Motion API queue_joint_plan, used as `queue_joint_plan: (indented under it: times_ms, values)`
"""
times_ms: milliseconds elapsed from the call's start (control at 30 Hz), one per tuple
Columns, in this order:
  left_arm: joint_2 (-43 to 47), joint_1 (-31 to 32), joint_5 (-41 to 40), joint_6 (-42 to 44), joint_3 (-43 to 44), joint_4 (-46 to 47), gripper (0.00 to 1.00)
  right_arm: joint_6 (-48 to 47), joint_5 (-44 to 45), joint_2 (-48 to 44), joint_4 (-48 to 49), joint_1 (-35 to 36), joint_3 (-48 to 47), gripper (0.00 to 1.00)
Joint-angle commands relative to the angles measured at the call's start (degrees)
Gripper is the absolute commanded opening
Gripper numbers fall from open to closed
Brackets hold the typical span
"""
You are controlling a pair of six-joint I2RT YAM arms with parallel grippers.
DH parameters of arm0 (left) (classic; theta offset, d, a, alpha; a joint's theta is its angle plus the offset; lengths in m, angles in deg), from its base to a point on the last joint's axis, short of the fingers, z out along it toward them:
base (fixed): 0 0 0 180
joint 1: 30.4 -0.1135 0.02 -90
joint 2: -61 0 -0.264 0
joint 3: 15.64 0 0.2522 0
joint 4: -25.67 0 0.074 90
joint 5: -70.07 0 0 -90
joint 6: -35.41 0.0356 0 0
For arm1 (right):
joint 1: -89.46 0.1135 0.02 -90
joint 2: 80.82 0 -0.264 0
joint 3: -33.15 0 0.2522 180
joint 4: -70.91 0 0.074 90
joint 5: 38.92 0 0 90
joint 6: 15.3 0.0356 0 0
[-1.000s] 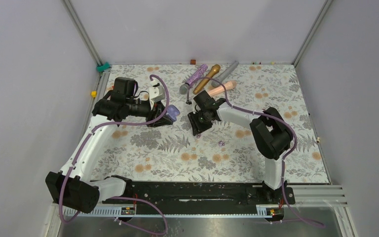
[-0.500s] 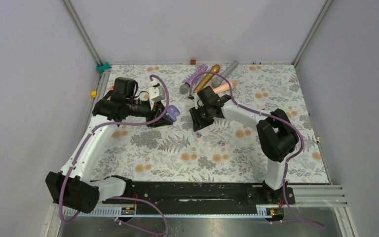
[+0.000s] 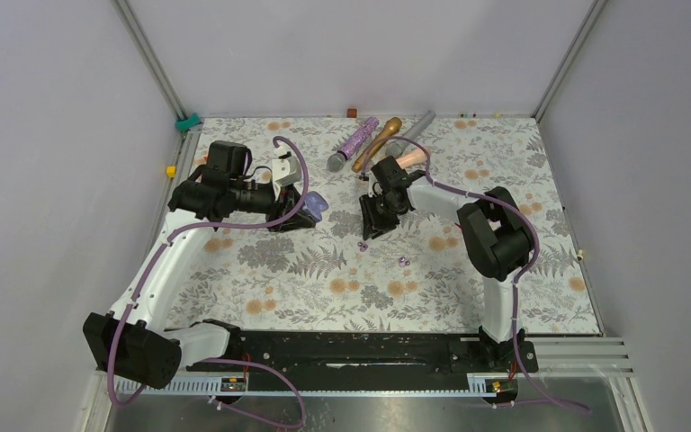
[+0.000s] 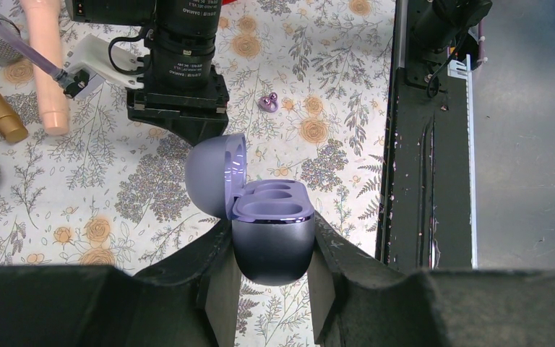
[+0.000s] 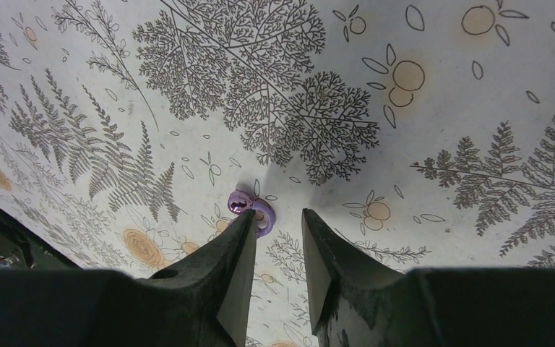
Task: Insert the wireless bluetooth earbuds into the charging case
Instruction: Adjust the earbud at the center of the board.
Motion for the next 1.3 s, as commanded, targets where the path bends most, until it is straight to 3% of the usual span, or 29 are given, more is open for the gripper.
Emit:
queue_joint_plan:
  times_ms: [0,433,1267]
  values:
    - [1.17,-0.28,1.92,0.8,-0.1,2.27,0.0,1.39,-2.83,0.92,-1.05,-0.58,-1.5,0.37]
    - [1.79,-0.27,1.24,0.9,-0.27,2.26,0.0,-0.28,-3.63,-0.09,-3.26,-0.59,0.18,0.36]
    - [2.34,-0.28,0.8,1.1,-0.32,2.27,0.0,5.15,-13.89,2.96,0.71,-0.54,-0.07,0.36]
